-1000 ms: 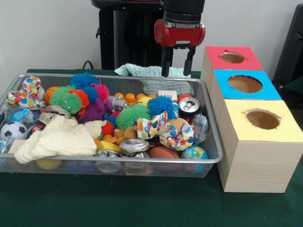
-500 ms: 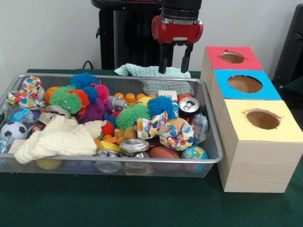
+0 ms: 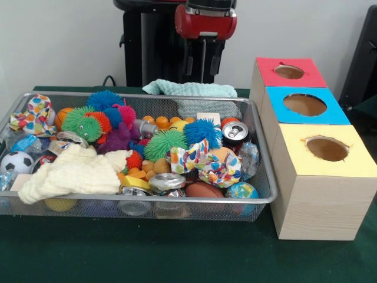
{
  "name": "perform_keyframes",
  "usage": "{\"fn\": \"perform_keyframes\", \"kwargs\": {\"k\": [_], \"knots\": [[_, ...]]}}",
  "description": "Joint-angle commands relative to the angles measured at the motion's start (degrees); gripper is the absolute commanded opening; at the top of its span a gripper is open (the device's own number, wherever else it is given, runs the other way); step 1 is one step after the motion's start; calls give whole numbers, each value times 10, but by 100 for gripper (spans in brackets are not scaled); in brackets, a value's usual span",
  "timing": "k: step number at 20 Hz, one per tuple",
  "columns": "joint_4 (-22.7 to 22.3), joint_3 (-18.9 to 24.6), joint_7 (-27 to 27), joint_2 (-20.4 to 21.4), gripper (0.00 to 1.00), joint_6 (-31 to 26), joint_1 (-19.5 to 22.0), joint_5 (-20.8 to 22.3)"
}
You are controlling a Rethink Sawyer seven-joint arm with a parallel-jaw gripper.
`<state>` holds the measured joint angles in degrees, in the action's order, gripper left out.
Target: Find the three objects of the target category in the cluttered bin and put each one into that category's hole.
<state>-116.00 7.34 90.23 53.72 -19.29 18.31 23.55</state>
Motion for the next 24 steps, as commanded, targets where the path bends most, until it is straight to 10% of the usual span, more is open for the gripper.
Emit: {"fn": "perform_keyframes", "kwargs": {"k": [1,11,24], "knots": [[-74,-15,108,16,100,48,2,-6],[-132,-77,150,-2,100,99,-44,-15],[-179,-141,188,-175,100,343,-71,-54]]}}
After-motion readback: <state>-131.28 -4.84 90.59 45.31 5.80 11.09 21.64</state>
